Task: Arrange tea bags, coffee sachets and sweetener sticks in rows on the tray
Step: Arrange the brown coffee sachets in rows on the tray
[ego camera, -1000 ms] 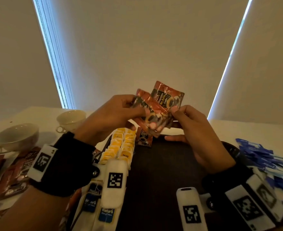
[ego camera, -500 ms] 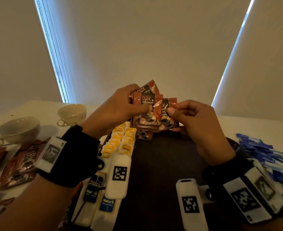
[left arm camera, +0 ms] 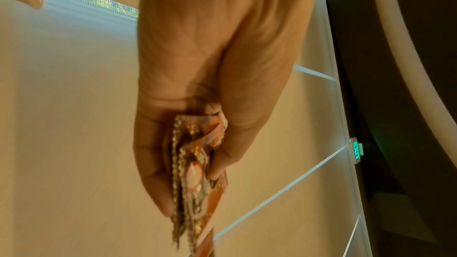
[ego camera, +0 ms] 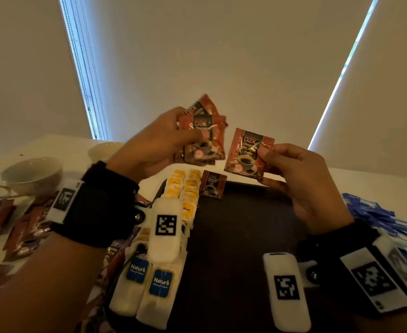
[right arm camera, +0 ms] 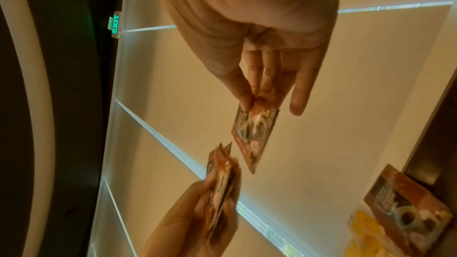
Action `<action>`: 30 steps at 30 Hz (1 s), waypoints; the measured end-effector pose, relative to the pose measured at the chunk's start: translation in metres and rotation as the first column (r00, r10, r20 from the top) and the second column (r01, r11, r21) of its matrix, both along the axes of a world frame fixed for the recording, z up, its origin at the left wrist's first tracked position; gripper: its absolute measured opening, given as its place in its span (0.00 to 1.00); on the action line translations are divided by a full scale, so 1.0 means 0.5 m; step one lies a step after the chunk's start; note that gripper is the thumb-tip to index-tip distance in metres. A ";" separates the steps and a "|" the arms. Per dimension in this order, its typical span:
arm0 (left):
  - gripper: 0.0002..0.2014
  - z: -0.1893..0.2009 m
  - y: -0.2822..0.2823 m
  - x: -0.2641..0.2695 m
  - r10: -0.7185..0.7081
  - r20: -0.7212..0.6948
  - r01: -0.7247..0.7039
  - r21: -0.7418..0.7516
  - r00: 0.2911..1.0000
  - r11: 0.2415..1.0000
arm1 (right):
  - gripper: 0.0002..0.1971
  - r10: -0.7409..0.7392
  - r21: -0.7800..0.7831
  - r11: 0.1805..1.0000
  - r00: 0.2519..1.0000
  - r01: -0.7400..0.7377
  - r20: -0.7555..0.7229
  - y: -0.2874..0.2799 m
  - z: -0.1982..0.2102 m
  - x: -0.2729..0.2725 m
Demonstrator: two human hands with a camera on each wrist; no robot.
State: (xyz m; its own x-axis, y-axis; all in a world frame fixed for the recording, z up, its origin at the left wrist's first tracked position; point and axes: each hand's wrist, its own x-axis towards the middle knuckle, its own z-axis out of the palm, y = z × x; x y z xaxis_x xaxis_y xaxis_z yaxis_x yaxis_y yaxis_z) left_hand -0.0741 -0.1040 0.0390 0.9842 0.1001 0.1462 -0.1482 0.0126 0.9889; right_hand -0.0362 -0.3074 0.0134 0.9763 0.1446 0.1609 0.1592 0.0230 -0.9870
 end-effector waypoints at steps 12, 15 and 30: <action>0.14 0.024 0.057 -0.003 0.227 0.157 -0.227 -0.016 0.961 0.974 | 0.05 -0.011 -0.544 0.808 0.918 -0.226 -0.397 0.076 -0.067 0.110; 0.13 0.026 0.063 -0.007 0.221 0.170 -0.226 0.008 0.960 0.974 | 0.03 -0.027 -0.621 0.735 0.903 -0.272 -0.428 0.103 -0.076 0.128; 0.17 0.026 0.051 -0.007 0.166 0.163 -0.174 0.040 0.973 0.984 | 0.07 -0.065 -0.681 0.706 0.939 -0.197 -0.339 0.145 -0.111 0.182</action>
State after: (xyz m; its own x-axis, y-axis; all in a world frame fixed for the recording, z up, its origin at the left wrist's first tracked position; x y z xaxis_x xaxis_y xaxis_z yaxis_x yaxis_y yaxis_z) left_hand -0.0777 -0.0786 0.0522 0.9172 0.2515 0.3089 -0.2986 -0.0791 0.9511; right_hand 0.0549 -0.2348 -0.0420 0.9336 0.1519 -0.3246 -0.1348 -0.6905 -0.7107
